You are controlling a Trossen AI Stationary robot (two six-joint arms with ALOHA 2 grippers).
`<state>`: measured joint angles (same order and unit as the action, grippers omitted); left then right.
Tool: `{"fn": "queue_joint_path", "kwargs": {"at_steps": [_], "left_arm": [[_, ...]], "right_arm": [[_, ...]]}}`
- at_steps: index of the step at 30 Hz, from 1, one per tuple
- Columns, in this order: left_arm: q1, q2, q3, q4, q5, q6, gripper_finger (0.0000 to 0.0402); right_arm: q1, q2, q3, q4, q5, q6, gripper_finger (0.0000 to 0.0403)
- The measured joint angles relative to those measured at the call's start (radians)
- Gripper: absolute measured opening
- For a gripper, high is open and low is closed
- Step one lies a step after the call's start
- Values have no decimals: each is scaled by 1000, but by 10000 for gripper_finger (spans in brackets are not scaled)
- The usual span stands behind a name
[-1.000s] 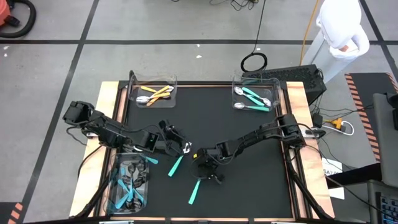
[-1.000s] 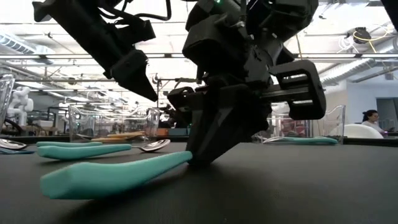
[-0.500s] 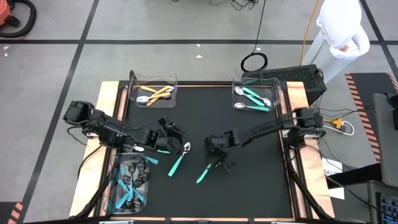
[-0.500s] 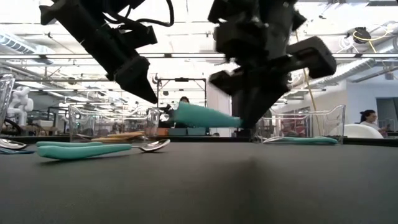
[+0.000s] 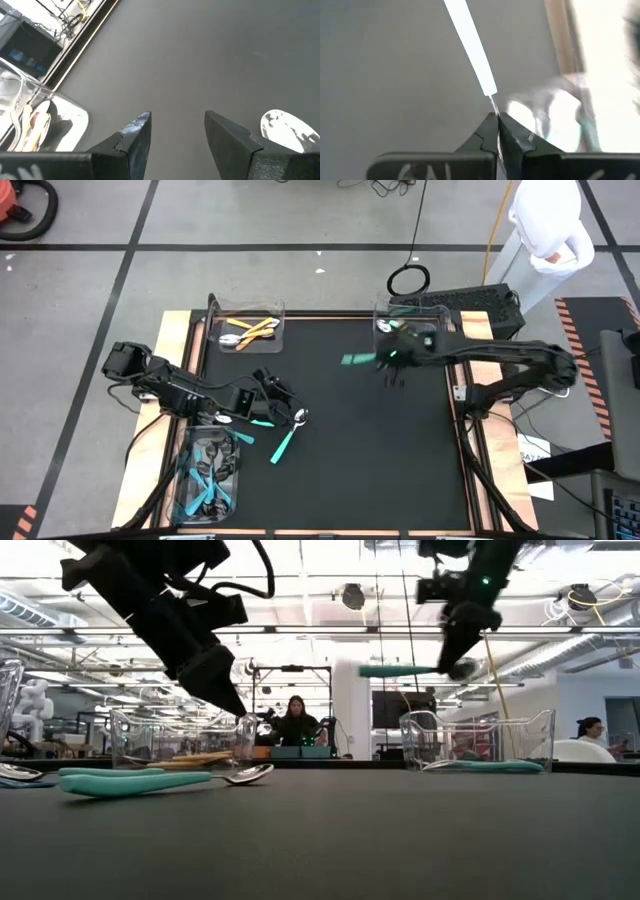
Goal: Sort silverware by color (type)
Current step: Put the bottom green spoon into the top right bin, then put the left green spoon into the top right bin
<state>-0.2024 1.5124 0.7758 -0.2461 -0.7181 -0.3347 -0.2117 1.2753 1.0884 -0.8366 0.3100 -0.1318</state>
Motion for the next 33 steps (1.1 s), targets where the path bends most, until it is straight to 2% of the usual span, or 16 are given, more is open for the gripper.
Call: {"fn": "queue_joint_path", "kwargs": {"at_steps": [5,11,16,22,24,27,30,33], "left_arm": [[0,0,-14,18,-1,0,187],[0,0,-14,59,-20,1,187],[0,0,-14,53,-20,1,187],[-1,-6,-14,9,12,1,187],[-1,-12,-14,-45,77,4,187],[-1,-33,-14,-178,197,0,187],[1,-45,-14,-328,315,-23,187],[13,-49,-14,-458,418,-27,187]], "right_arm": [[-149,-140,-108,12,206,79,1],[-311,-174,-241,162,211,-77,8],[-410,-174,-286,245,205,-137,42],[-464,-175,-286,265,87,-80,120],[-460,-175,-286,272,27,-8,144],[-444,-175,-286,294,-120,102,168],[-416,-175,-286,353,-249,152,175],[-379,-175,-286,428,-292,174,174]]}}
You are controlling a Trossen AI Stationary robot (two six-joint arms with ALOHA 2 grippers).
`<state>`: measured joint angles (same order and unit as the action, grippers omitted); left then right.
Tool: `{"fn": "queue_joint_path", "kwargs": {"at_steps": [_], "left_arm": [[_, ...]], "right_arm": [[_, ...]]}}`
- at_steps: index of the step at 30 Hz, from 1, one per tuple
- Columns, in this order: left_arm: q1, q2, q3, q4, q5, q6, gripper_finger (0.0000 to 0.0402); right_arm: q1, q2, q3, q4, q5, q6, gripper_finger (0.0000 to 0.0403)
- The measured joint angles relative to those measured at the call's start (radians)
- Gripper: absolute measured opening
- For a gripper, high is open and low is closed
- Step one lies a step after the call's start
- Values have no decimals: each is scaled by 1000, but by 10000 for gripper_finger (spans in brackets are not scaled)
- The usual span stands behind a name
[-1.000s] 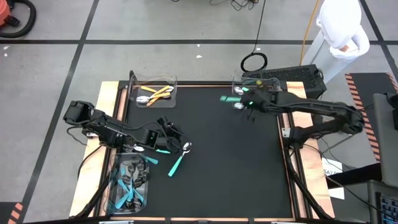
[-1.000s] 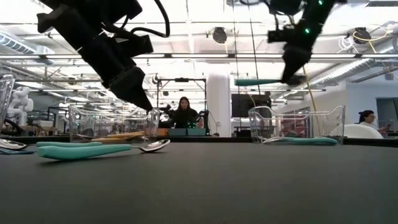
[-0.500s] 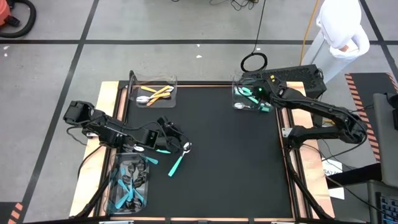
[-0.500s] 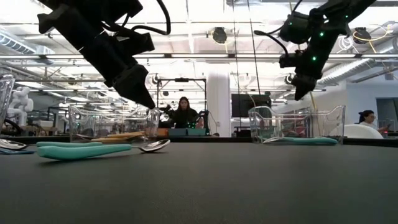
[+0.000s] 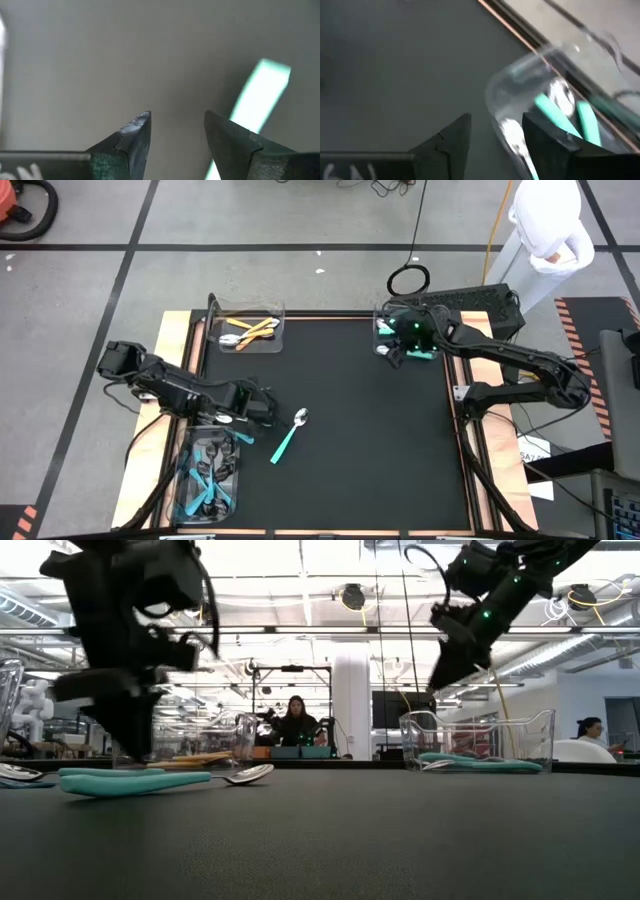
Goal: Sort silverware by color (type)
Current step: Put the left green spoon into the top right bin
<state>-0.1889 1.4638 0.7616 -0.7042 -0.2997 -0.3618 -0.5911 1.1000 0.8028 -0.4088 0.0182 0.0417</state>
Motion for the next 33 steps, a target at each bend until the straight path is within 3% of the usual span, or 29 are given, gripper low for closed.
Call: {"fn": "queue_joint_path", "kwargs": {"at_steps": [6,11,22,33], "left_arm": [[29,1,-1,-78,151,45,187],[40,1,-1,-67,295,118,187],[39,1,2,-77,327,178,187],[23,2,10,-84,474,219,187]], "right_arm": [[62,0,0,110,-23,1,165],[94,0,0,105,-23,3,164],[138,0,1,92,-21,26,164],[161,0,1,92,-20,55,164]]}}
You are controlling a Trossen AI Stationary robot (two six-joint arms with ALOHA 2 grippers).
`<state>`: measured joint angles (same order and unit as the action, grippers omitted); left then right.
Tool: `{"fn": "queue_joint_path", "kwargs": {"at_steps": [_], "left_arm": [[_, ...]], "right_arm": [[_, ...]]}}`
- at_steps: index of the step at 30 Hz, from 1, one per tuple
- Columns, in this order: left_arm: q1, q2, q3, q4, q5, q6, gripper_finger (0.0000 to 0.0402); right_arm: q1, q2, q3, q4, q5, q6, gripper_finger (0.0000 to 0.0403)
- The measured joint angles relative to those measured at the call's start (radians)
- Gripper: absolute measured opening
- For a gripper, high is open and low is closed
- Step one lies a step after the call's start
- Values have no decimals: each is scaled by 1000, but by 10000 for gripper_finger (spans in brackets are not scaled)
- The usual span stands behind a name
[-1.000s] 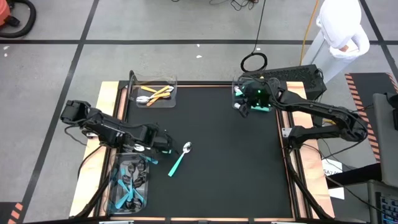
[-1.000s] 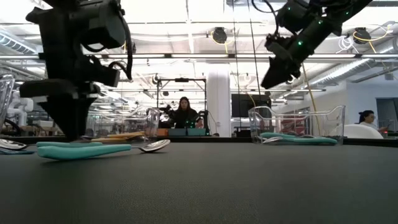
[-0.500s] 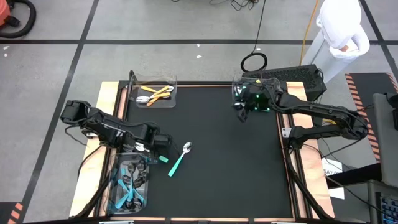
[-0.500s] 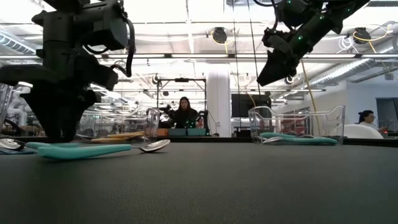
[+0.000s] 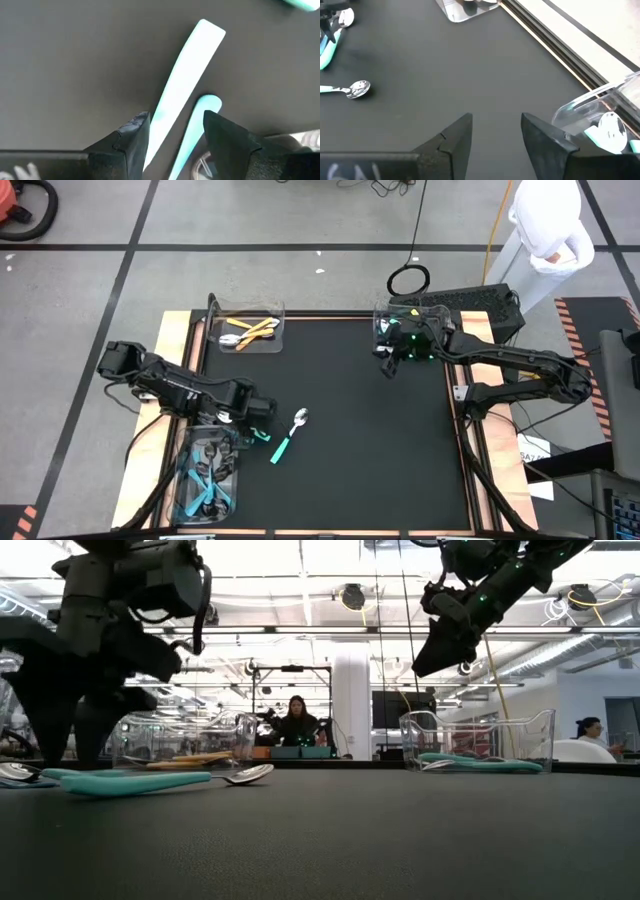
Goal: Sort silverware by color (type)
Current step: Put the left green spoon into the top right bin
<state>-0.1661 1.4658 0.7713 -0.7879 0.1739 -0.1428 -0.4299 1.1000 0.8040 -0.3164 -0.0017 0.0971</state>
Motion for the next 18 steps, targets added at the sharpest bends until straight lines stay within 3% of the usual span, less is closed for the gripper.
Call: {"fn": "queue_joint_path", "kwargs": {"at_steps": [11,14,18], "left_arm": [[0,0,-65,97,-28,-5,179],[-1,-1,-65,101,-48,-6,150],[-1,-1,-65,159,-65,-2,81]], "right_arm": [[33,0,0,9,4,16,164],[43,0,0,11,4,23,164],[60,0,0,14,4,30,164]]}}
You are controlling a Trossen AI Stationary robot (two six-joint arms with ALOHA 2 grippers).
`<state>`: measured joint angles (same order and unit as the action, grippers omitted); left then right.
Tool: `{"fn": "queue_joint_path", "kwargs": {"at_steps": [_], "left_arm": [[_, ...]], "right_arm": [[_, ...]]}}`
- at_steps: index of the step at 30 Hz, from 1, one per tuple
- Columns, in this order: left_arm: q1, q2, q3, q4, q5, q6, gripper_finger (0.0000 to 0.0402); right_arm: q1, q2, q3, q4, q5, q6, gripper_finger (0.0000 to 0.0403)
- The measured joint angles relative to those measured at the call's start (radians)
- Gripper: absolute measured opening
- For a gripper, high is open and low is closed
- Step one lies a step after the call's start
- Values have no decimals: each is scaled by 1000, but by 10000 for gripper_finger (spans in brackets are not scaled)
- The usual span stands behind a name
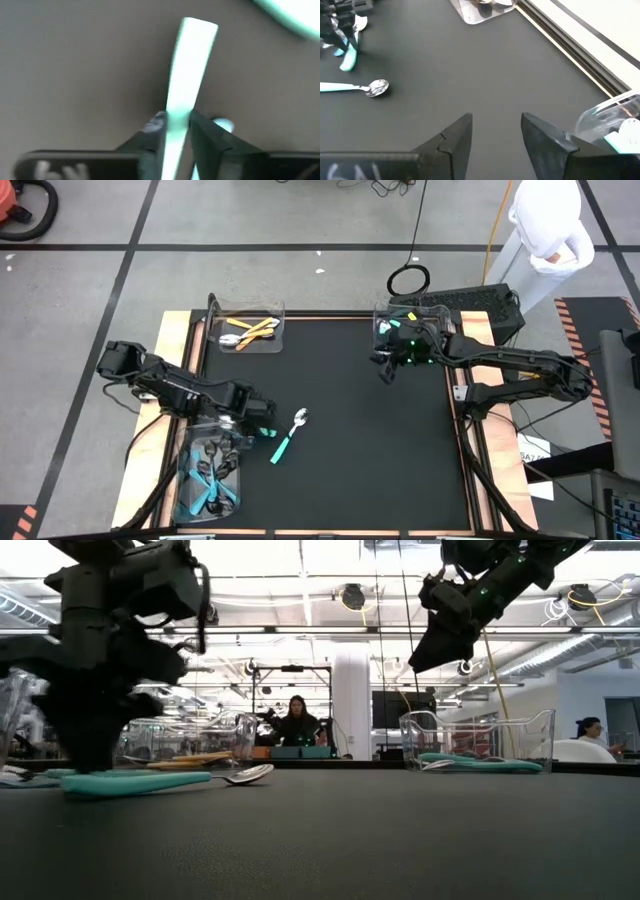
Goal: Sort silverware by color (type)
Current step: Put the left green spoon into the top right bin
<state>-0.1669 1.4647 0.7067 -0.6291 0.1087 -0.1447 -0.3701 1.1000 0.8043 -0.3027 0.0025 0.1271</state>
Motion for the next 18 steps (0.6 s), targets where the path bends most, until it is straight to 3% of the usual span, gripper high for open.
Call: {"fn": "queue_joint_path", "kwargs": {"at_steps": [6,12,18], "left_arm": [[8,2,0,158,-101,14,8],[39,2,51,172,-314,-4,3],[54,2,99,104,-282,-17,9]], "right_arm": [[33,0,0,0,0,30,164],[69,0,0,31,0,45,164],[99,0,0,35,0,45,164]]}}
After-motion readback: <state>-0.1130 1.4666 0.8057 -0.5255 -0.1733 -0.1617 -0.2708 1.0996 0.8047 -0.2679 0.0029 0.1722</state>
